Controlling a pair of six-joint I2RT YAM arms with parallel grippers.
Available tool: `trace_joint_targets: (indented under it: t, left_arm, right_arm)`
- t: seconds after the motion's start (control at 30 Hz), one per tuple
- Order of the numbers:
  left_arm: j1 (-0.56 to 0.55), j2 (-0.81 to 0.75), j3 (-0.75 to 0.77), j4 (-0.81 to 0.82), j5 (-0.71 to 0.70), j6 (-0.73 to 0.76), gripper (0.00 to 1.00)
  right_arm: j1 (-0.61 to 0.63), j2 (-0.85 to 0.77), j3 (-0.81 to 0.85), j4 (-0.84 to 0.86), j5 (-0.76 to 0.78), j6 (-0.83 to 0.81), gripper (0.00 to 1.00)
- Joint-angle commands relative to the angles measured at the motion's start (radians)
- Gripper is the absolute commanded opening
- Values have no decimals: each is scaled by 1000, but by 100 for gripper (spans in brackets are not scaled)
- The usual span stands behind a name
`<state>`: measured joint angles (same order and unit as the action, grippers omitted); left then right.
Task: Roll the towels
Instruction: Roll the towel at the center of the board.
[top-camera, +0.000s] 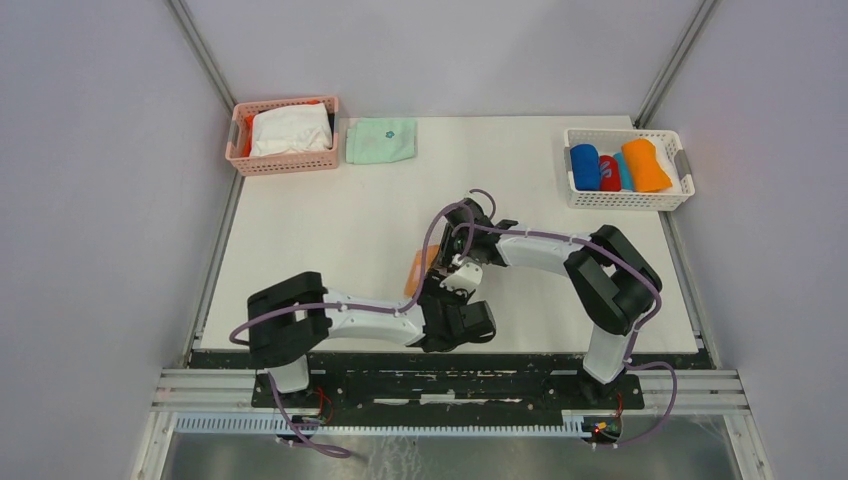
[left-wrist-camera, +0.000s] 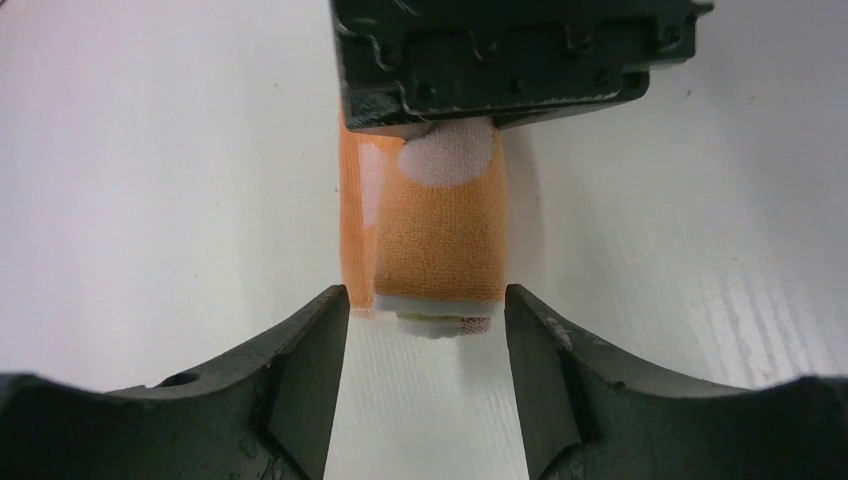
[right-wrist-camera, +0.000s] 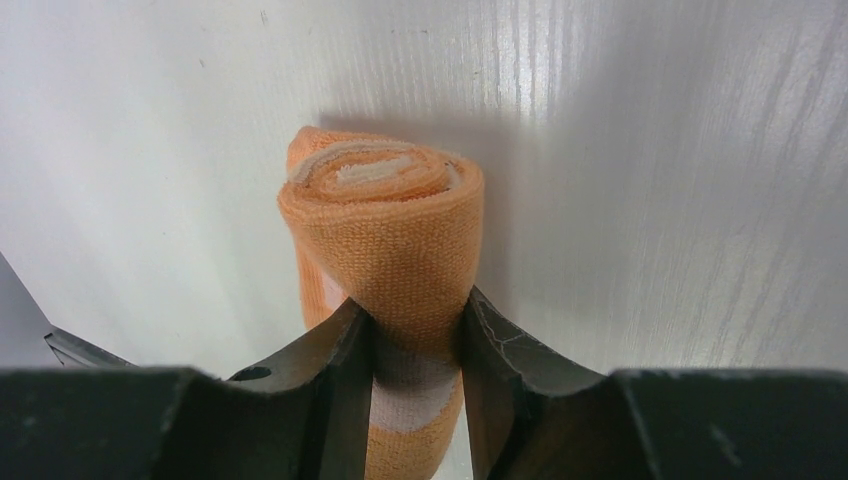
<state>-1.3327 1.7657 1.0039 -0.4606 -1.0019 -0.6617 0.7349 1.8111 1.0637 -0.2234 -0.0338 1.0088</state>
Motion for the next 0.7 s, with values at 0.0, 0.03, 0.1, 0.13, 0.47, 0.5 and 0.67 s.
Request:
trace_joint_targets:
  t: [0.0,0.03,0.1,0.13,0.47,0.5,0.67]
  left_arm:
    - [-30,-116,-5,59,-73,-5,66]
    - [-39,-123,-2,62,-93,2,66]
    - [-46,-125,1,83,-96,32,67]
    - [-46,-119,1,94,-98,46,67]
    - [-35,-58,-99,269,-109,118,66]
    - [-30,-48,-99,268,-104,116,66]
    - [-13,13,-102,244,-90,78,62]
  right_arm:
    - [3,21,-9,-57,4,0,41]
    - [2,23,-11,-53,0,3,41]
    - [-3,24,-19,-41,-9,10,41]
    - [-4,24,-22,-36,-14,12,41]
    - [-21,19,-57,20,-78,40,41]
    - [-22,19,-60,24,-82,42,41]
    - [-26,12,-60,28,-92,42,41]
